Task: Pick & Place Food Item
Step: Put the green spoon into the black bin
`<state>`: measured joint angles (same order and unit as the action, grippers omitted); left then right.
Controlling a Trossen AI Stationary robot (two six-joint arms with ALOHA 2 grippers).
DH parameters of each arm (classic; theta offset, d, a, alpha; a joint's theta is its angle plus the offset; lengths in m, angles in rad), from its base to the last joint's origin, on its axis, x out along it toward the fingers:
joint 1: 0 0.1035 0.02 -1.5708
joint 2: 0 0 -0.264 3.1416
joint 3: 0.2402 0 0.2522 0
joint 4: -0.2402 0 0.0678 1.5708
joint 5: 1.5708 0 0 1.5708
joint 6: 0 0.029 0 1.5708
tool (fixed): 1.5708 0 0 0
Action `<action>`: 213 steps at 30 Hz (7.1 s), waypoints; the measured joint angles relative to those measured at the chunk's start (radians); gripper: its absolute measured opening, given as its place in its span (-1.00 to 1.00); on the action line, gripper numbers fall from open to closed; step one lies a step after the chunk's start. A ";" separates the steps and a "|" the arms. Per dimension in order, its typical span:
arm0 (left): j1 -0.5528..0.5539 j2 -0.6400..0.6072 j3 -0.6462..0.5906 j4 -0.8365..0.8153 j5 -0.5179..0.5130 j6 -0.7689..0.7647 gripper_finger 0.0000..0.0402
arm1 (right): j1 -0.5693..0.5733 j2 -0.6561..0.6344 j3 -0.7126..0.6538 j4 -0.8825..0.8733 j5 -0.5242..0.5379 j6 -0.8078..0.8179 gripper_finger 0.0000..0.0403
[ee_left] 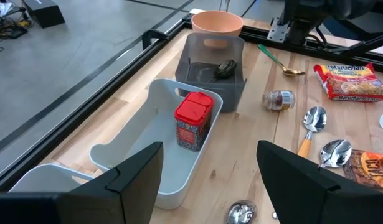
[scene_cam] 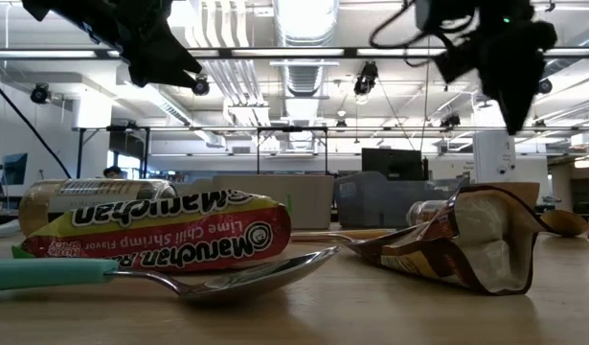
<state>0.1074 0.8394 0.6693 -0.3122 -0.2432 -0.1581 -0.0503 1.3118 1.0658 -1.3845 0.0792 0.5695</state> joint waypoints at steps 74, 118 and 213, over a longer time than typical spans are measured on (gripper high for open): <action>-0.001 0.000 0.111 -0.108 0.001 0.143 0.31 | 0.066 0.200 -0.401 0.490 0.082 1.571 -0.92; 0.000 0.000 0.111 -0.073 0.000 0.119 0.31 | 0.251 0.199 -0.061 0.015 0.097 1.298 -0.95; -0.001 0.164 0.110 0.155 -0.063 -0.157 0.31 | -0.537 0.459 0.008 0.673 -0.166 -0.962 -0.95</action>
<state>0.1066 1.0039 0.7797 -0.1574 -0.3061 -0.3153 -0.5877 1.7706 1.0735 -0.7110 -0.0867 -0.3927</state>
